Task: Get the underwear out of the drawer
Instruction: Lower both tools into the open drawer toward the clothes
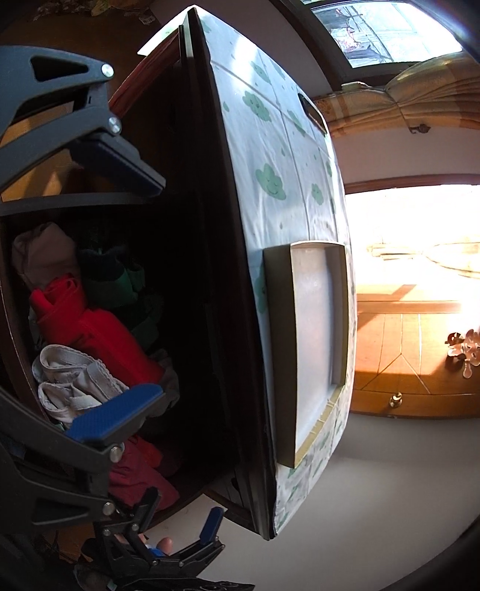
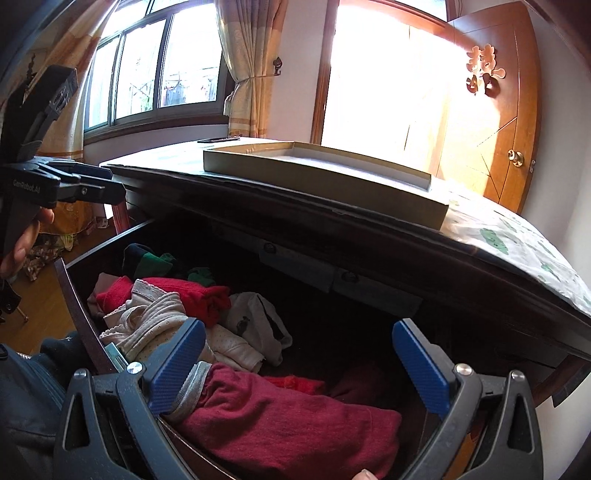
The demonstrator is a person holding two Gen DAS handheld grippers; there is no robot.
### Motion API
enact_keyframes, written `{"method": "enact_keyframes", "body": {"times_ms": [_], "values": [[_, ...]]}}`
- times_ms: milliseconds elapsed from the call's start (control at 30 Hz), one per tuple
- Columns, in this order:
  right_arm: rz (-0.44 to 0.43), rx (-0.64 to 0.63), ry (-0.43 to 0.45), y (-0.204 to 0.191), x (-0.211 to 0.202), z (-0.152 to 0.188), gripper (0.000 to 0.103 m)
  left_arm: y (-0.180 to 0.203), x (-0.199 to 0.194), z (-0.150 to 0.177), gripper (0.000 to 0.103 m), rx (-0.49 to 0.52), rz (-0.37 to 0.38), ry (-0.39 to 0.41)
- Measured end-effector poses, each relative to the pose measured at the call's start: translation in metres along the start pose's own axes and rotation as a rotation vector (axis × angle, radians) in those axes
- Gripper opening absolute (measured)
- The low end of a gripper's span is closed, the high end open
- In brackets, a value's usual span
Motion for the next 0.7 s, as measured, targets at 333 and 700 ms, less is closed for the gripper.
{"method": "enact_keyframes", "body": {"times_ms": [333, 700], "values": [[0.002, -0.085, -0.148, 0.027, -0.005, 0.01, 0.102, -0.003, 0.015, 0.012, 0.103, -0.007, 0.025, -0.065], [-0.207, -0.211, -0.28, 0.022, 0.011, 0.026, 0.102, 0.005, 0.03, 0.024, 0.103, 0.032, 0.053, -0.146]]}}
Point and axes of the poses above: each gripper's, at about its wrist camera, not at the fingertips, and x roughly the way its jaws point, y to its right, z to its underside, the point moved 8 cm from there along x, roughly the way its jaws point, and after that the axes turned 10 degrees about -x, right-handed, at the moved point
